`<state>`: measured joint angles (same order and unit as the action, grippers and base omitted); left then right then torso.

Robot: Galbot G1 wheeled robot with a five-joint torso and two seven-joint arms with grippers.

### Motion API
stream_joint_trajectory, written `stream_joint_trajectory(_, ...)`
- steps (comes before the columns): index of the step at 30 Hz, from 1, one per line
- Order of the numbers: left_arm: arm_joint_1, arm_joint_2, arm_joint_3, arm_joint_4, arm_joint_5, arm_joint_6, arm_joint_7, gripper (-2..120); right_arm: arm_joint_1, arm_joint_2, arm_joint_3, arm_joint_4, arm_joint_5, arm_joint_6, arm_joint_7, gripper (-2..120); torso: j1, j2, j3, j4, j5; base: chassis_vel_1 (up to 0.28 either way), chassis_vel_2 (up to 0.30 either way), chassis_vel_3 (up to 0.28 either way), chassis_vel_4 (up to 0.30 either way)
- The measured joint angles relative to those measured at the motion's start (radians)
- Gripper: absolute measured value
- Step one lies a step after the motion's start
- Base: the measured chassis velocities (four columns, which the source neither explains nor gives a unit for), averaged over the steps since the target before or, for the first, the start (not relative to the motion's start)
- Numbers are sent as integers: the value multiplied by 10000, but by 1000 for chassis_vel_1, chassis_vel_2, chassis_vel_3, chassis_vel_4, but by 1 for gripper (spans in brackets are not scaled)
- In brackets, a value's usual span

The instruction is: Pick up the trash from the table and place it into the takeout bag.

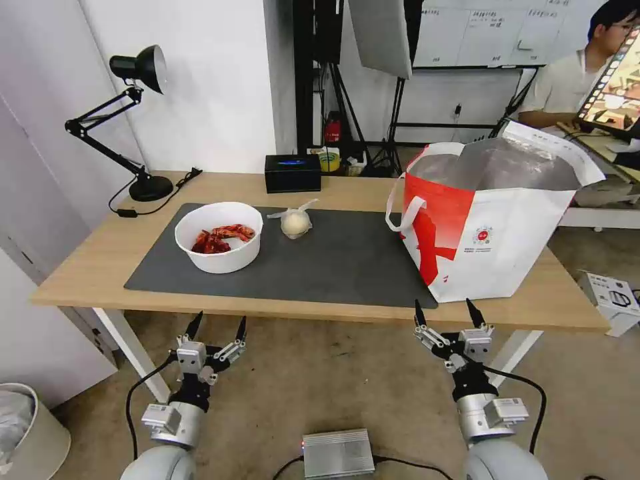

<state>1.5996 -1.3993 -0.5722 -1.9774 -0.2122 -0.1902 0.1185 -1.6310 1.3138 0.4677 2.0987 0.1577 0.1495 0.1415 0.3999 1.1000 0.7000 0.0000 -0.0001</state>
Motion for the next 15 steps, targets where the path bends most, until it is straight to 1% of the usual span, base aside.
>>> stream_joint_trajectory(4, -67, -11, 19, -55, 4, 165, -30, 100, -66, 32, 0, 17, -83, -55, 8, 100, 0, 0, 0, 0, 0, 0, 0, 0, 0)
stream_joint_trajectory(15, -134, -9, 37, -103, -49, 267, -79, 100, -87, 117, -28, -53, -292, -46, -18, 100, 2, 0, 0, 0, 0, 0, 0, 0, 0)
